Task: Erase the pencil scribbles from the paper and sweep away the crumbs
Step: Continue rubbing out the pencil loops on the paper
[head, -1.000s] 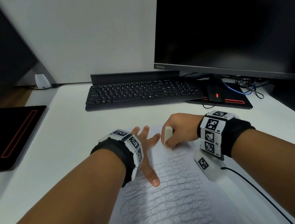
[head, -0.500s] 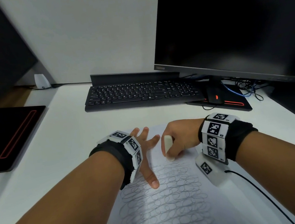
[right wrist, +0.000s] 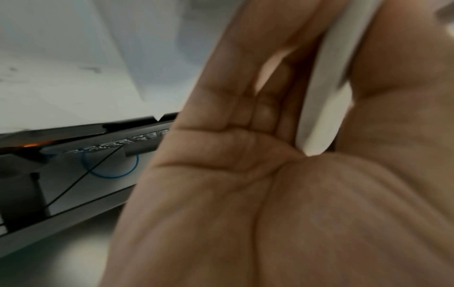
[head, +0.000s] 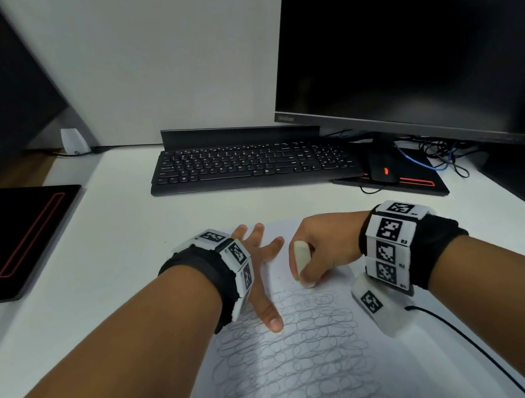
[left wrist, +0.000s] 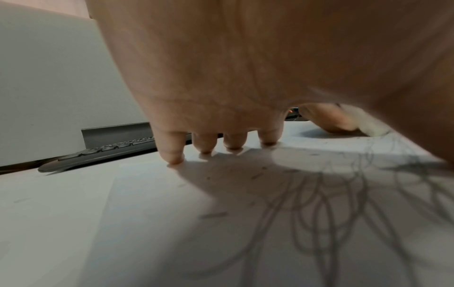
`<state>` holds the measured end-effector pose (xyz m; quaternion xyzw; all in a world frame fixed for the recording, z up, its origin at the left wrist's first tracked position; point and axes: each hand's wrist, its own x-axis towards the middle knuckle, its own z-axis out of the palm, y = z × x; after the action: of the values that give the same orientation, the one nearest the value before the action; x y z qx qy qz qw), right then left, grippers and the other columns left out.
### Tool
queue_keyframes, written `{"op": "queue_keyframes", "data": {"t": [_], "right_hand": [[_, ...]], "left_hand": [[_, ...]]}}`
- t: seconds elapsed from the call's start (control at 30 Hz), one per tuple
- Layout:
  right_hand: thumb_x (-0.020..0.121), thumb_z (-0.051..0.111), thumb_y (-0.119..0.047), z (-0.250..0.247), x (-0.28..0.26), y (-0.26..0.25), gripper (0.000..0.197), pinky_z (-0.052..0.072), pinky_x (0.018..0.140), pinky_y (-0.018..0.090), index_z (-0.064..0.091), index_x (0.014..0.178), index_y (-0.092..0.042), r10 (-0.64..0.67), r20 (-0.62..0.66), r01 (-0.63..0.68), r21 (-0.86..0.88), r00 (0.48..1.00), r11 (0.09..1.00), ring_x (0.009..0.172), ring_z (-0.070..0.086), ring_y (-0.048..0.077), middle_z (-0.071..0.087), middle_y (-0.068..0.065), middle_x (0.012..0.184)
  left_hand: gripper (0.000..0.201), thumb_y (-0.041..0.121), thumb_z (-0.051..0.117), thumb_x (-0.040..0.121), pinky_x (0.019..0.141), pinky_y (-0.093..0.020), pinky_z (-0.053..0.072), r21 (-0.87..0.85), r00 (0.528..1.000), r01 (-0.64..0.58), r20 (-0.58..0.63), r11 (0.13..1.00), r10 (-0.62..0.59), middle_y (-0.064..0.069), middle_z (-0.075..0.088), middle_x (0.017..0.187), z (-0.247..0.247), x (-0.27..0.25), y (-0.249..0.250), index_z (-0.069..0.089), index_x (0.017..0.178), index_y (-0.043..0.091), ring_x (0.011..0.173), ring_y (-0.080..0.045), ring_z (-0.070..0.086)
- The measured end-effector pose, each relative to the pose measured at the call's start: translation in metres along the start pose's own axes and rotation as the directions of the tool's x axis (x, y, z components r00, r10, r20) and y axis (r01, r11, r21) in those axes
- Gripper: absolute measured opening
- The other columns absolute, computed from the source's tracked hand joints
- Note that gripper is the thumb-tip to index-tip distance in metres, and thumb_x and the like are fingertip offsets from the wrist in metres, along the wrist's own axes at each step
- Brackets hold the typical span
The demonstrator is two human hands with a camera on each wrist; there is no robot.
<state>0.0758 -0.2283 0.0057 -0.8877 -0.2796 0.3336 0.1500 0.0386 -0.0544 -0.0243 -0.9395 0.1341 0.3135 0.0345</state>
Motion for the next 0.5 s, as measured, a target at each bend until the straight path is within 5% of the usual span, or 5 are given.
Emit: {"op": "queue_keyframes", "data": {"t": [0.17, 0.3, 0.5], "right_hand": [[0.076, 0.078, -0.019, -0.005, 0.001, 0.004, 0.005, 0.056, 0.081, 0.030, 0.074, 0.076, -0.021, 0.021, -0.171, -0.024, -0.020, 0.985, 1.000, 0.082, 0.071, 0.013, 0.076, -0.002, 0.080], [0.074, 0.078, -0.021, 0.002, -0.002, 0.001, 0.007, 0.056, 0.083, 0.032, 0.075, 0.081, -0.019, -0.002, -0.045, 0.000, -0.045, 0.999, 0.999, 0.085, 0.070, 0.014, 0.075, -0.002, 0.084], [0.076, 0.079, -0.022, -0.009, 0.004, 0.011, 0.008, 0.055, 0.073, 0.023, 0.075, 0.083, -0.021, 0.056, -0.203, -0.063, -0.029, 0.977, 0.998, 0.079, 0.070, 0.009, 0.075, -0.005, 0.081]], "left_hand": [[0.141, 0.073, 0.078, 0.055, 0.115, -0.066, 0.002, -0.003, 1.000, 0.001, -0.007, 1.000, -0.001, -0.002, -0.031, 0.158, -0.001, 0.000, 0.000, -0.022, 0.149, 0.043, 0.145, -0.033, -0.024], [0.140, 0.072, 0.078, 0.057, 0.115, -0.066, 0.002, 0.008, 1.000, -0.001, -0.002, 1.000, 0.001, -0.003, -0.031, 0.158, -0.001, -0.001, 0.001, -0.022, 0.149, 0.041, 0.145, -0.034, -0.024], [0.138, 0.070, 0.079, 0.057, 0.115, -0.066, 0.002, -0.009, 1.000, -0.003, -0.004, 1.000, 0.003, -0.002, -0.030, 0.158, -0.002, -0.004, 0.001, -0.020, 0.150, 0.042, 0.146, -0.032, -0.024]]}}
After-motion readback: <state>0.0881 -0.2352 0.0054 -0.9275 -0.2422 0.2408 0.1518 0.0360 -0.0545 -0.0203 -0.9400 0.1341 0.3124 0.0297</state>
